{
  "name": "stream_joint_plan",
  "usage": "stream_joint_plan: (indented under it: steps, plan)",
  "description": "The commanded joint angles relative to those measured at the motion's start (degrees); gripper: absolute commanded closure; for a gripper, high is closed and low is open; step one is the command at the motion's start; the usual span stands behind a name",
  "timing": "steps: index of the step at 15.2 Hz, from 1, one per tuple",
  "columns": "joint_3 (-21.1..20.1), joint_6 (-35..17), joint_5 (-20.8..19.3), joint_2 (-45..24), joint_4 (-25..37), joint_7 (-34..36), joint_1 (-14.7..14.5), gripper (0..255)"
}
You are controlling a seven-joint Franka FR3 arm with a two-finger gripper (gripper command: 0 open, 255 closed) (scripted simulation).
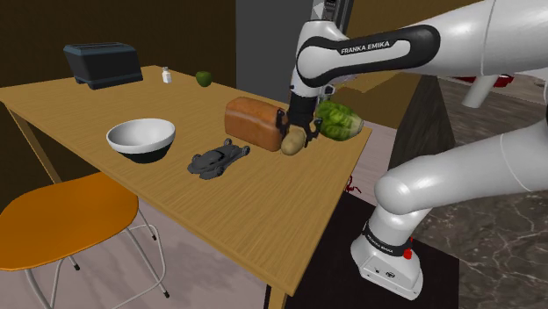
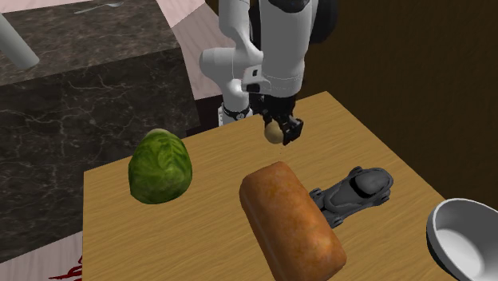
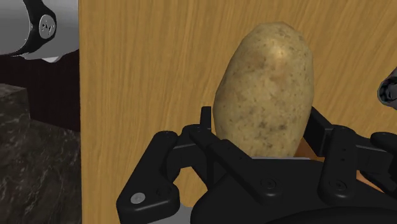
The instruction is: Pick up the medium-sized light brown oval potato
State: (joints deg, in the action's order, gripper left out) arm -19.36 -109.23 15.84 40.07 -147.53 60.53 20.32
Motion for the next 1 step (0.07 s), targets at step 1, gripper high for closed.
stream_joint_plan:
  steps: [1]
  plan:
    - [0.18,0.65,-0.09,0.32,0.31,-0.01,0.00,255]
